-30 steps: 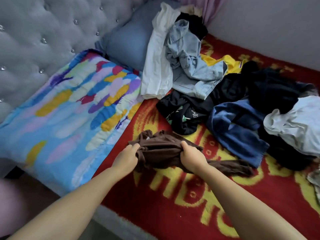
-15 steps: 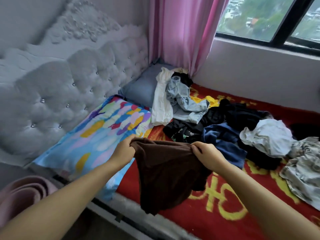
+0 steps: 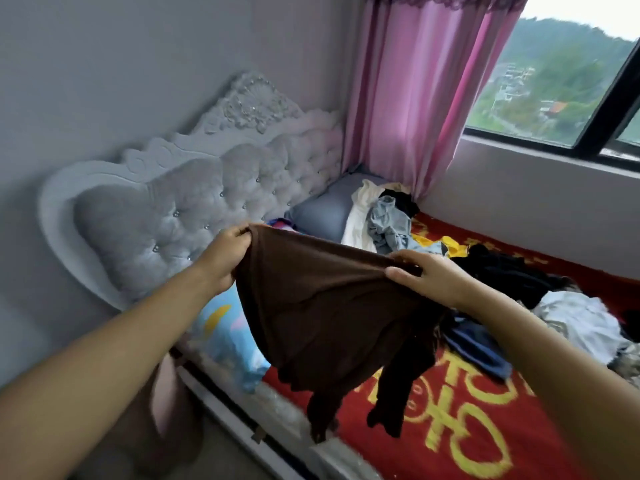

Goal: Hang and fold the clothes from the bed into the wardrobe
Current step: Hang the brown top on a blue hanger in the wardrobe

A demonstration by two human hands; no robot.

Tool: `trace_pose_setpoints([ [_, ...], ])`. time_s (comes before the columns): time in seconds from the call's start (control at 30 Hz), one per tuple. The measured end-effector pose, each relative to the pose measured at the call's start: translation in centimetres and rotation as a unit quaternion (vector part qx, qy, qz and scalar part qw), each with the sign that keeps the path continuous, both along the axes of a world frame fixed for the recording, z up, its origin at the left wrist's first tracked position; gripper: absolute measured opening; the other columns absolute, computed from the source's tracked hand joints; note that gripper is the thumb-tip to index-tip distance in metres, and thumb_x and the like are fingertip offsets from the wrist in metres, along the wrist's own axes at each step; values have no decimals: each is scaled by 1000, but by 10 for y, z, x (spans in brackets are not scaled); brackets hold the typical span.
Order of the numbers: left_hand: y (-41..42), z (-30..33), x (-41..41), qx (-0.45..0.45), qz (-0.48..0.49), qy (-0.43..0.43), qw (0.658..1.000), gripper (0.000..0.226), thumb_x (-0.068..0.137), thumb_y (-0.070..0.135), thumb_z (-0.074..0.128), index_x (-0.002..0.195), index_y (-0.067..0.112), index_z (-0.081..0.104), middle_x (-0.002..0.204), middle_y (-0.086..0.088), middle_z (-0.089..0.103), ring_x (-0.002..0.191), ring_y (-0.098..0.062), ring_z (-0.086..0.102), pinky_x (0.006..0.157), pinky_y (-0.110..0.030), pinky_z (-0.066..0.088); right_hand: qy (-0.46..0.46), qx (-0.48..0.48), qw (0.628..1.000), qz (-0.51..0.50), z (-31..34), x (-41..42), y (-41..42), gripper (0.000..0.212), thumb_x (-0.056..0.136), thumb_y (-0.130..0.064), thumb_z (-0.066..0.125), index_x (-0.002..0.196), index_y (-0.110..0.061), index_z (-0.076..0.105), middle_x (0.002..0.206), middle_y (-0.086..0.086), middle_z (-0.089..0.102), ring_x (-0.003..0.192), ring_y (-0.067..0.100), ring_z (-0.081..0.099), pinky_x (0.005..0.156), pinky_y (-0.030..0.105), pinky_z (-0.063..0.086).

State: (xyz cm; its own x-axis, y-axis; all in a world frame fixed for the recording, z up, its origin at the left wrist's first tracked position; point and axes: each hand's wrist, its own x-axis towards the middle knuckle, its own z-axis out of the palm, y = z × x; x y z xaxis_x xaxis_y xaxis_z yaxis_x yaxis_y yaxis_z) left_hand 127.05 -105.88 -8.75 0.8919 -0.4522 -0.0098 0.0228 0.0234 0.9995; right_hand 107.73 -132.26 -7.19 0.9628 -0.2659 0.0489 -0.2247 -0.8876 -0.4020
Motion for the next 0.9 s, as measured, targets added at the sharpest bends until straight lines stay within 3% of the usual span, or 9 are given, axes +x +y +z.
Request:
trace_pose_setpoints([
  [0.07,12,14,-3,-12,20,3,1000,33,96,-4,38,84,14,64,60,6,69,54,-4,65,53,-14,51,54,-2,997,47,10,1,-1,69,62,-88,40,120,-52,49,101,-23,59,93,2,59,80,21,45],
  [0.17,19,32,-16,-27,57,37,997,32,97,1,37,84,15,63,58,2,69,52,-8,66,48,-17,51,99,69,987,110,25,-4,-4,45,64,-83,54,102,-59,55,99,-19,67,90,-3,64,79,18,50],
  [0.27,22,48,-41,-52,74,85,992,27,98,12,45,77,15,61,55,1,68,48,-9,65,43,-18,50,73,14,987,144,30,-9,-6,22,80,-63,60,77,-42,63,78,-13,66,71,-4,61,66,11,44],
  [0.33,30,56,-61,-59,87,84,991,22,96,19,53,77,13,64,61,0,70,53,-10,66,48,-19,52,17,11,989,146,35,-10,-2,28,90,-47,59,65,-34,59,62,-14,60,56,-5,55,57,11,40],
  [0.43,53,66,-82,-58,119,74,988,16,94,19,55,84,15,66,72,-1,70,63,-10,66,62,-22,55,-44,198,972,122,46,-3,16,26,95,-34,57,81,-16,69,72,-5,68,61,0,60,63,17,48],
  [0.57,91,75,-120,-92,176,49,979,31,96,1,40,82,13,63,59,4,68,54,-6,63,52,-16,52,-30,458,877,144,63,5,68,19,98,-19,52,100,-9,68,80,1,73,68,9,68,64,21,56],
  [0.67,111,75,-155,-44,189,17,981,24,98,9,42,89,15,64,57,9,63,62,-11,57,57,-17,47,10,611,781,124,79,7,108,18,99,-14,49,96,-6,65,75,7,73,62,14,69,59,25,58],
  [0.77,125,66,-189,92,193,-21,977,20,100,35,44,109,24,59,101,4,65,100,-12,57,93,-34,43,59,725,678,111,94,6,145,21,97,-7,46,79,-4,57,65,11,62,50,15,62,49,24,56],
  [0.9,136,74,-249,128,127,-109,978,50,87,52,45,131,28,49,133,12,54,112,6,53,101,-23,41,105,786,589,157,105,-4,200,27,97,2,37,73,-3,47,47,5,51,38,9,55,37,19,48],
])
